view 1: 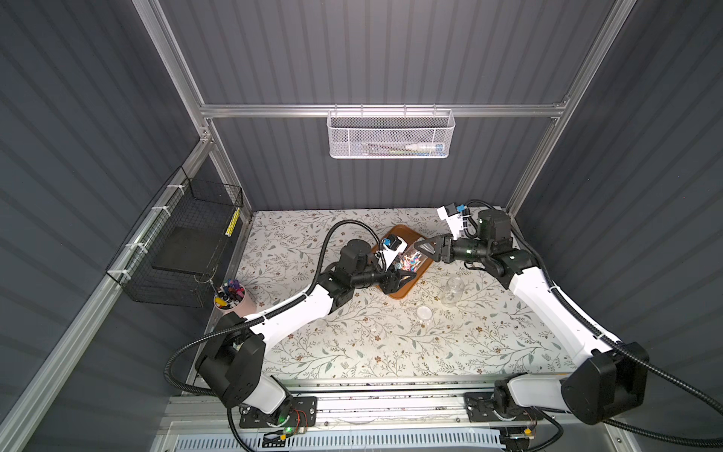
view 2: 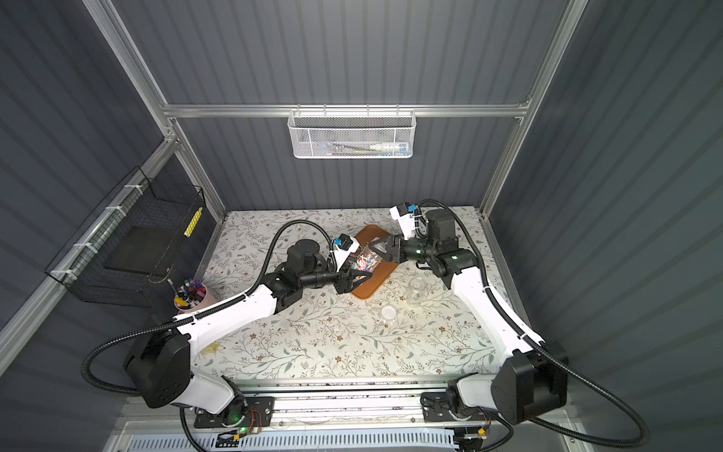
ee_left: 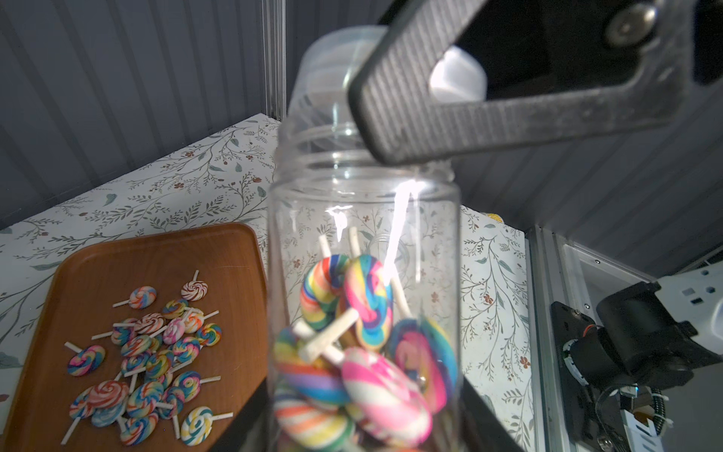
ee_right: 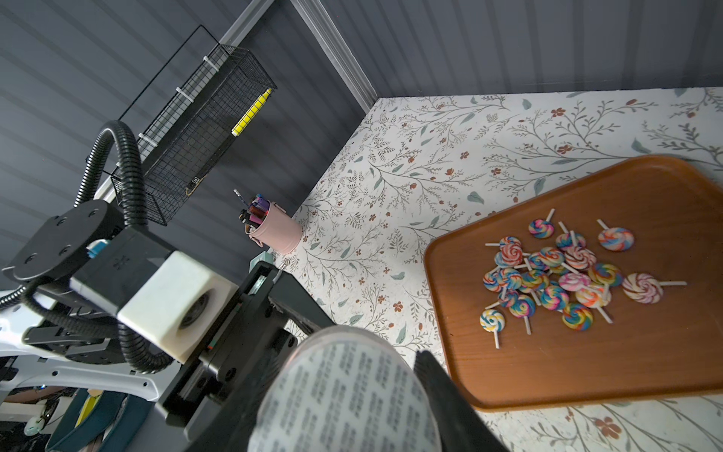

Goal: Pour the candies out of the jar
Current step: Unscrew the lid from the jar.

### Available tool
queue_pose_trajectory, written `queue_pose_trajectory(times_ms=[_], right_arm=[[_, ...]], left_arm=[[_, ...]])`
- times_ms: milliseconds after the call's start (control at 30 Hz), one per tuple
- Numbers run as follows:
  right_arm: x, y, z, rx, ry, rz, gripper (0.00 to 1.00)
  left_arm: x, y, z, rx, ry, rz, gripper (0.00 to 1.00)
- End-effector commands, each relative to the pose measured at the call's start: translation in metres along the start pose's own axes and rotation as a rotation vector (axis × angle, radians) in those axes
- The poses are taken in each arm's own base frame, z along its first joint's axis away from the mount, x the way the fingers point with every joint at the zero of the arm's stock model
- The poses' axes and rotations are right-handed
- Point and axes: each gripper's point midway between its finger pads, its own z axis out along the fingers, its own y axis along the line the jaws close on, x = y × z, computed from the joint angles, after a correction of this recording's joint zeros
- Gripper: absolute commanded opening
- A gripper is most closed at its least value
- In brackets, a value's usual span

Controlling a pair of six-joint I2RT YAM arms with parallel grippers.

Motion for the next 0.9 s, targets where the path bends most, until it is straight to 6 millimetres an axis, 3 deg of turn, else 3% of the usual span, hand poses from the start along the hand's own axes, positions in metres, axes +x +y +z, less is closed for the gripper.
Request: queue_pose_trajectory(times_ms=[0, 600, 867], right_arm=[[-0.015, 0.022, 0.002, -0.056, -0.017, -0.067, 0.55], [-0.014, 0.028, 0.01, -0.115, -0.004, -0.024, 0.6], [-0.024, 0.027, 0.005, -0.114, -0.035, -0.01, 0.61]], left_arm=[[0.013, 0.002, 0.004, 0.006, 0.045, -0.016, 0.0], [0.013, 0.003, 0.002, -0.004, 0.041, -0.007, 0.0], [0.014, 0.003, 0.002, -0.001, 0.047, -0.01, 0.0]])
